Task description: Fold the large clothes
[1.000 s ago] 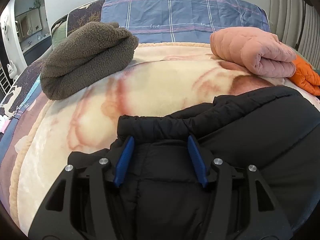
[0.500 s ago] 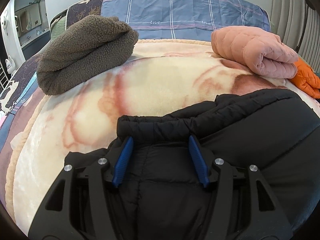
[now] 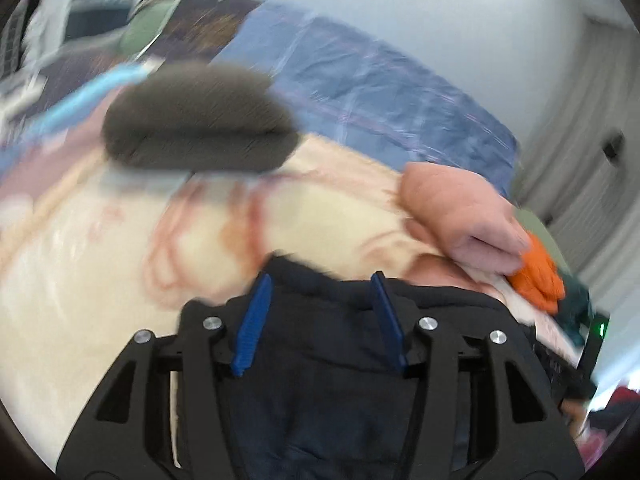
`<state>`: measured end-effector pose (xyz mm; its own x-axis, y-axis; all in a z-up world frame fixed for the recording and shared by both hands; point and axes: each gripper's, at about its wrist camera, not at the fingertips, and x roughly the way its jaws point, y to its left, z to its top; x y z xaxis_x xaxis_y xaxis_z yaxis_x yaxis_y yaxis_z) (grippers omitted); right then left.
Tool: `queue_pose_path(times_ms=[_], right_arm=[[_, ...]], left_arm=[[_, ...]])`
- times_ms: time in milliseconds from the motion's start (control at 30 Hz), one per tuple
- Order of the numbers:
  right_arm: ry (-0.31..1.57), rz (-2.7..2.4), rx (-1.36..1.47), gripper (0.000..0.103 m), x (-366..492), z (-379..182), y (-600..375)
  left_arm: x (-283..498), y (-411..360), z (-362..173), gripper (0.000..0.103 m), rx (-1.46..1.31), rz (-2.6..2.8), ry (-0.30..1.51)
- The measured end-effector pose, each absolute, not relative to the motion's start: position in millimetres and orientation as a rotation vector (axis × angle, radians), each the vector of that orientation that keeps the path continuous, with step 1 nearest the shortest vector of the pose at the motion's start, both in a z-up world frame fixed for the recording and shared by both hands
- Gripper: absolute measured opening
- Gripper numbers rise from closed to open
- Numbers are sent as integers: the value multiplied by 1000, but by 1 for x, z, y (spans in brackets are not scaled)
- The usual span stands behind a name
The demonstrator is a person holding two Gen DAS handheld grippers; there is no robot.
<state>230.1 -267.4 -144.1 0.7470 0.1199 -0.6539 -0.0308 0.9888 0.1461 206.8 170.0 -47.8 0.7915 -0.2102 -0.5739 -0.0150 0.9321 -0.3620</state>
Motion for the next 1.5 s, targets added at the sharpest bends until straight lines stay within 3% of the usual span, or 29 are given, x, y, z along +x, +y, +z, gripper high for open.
queue_pose_path(times_ms=[200, 367, 467, 533, 1400, 1433, 1500], right_arm=[[649, 161, 221, 76, 211, -89, -228], [683, 220, 226, 76, 217, -89, -186], [795, 215, 218, 76, 239, -143, -169], [760, 195, 179, 76, 239, -157, -163], [843, 105, 40, 77, 252, -166, -145], [852, 90, 43, 76, 250, -163, -144], [868, 59, 119, 53, 238, -146, -146]], left_arm=[[223, 92, -13, 55, -207, -229, 628], [247, 47, -42, 58, -92, -155, 706], [259, 53, -85, 70, -55, -35, 800], [257, 70, -93, 70, -174, -66, 802], [264, 67, -112, 70, -118, -68, 811], [263, 68, -112, 70, -124, -72, 809], [262, 69, -111, 70, -129, -77, 805]])
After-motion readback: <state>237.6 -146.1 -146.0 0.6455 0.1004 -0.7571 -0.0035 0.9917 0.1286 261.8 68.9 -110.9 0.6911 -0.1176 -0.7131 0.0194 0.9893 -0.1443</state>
